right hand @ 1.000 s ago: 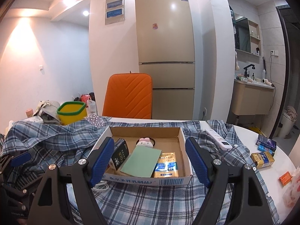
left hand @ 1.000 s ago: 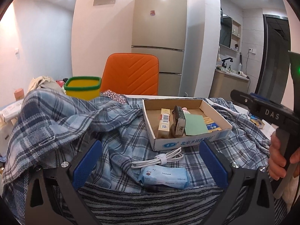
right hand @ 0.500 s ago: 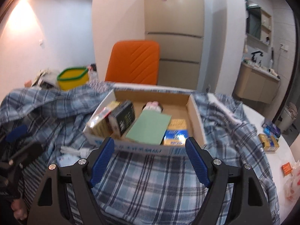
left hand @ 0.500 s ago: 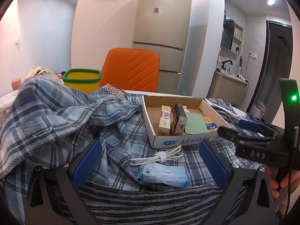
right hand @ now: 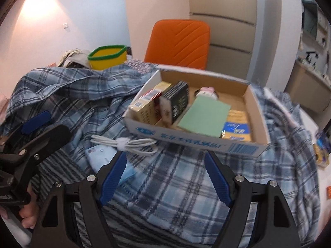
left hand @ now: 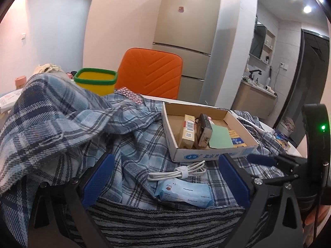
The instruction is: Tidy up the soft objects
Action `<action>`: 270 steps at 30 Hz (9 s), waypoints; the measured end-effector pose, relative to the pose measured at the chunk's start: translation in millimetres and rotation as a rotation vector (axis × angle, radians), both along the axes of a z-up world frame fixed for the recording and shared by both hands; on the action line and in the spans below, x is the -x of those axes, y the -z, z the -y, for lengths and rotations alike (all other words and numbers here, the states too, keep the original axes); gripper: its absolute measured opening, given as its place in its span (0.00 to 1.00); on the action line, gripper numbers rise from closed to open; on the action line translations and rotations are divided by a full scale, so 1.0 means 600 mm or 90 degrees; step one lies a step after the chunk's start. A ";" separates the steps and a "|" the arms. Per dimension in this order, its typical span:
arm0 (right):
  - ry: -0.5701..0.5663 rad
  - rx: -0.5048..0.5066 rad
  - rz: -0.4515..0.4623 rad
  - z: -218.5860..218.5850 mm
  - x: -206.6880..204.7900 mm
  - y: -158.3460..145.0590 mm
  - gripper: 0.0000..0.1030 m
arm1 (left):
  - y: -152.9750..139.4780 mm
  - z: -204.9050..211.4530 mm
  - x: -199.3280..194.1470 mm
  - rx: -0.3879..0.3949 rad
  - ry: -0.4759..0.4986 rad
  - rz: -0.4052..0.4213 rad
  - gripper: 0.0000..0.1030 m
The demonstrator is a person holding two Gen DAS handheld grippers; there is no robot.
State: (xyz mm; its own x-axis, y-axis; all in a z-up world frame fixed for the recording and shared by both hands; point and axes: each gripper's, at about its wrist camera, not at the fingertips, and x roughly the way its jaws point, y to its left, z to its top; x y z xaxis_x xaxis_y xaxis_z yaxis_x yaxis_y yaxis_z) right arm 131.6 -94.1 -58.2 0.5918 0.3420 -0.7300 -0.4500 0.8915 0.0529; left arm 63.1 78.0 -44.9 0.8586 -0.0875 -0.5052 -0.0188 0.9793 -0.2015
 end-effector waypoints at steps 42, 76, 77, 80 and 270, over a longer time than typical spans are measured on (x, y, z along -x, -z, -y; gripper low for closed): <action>-0.179 -0.002 -0.118 -0.092 -0.002 0.051 0.48 | 0.011 -0.017 -0.012 0.035 -0.010 -0.037 0.60; 0.023 0.019 -0.037 0.113 -0.010 -0.015 0.71 | 0.014 0.012 -0.019 0.004 0.050 -0.048 0.62; 0.003 0.030 -0.039 0.102 -0.019 -0.008 0.71 | 0.015 0.011 -0.020 0.006 0.050 -0.049 0.62; -0.095 0.074 -0.058 0.088 -0.037 0.002 0.71 | 0.015 0.014 -0.020 0.002 0.056 -0.051 0.62; 0.218 -0.153 0.451 0.190 0.103 -0.209 1.00 | -0.175 0.118 0.056 -0.133 0.027 0.287 1.00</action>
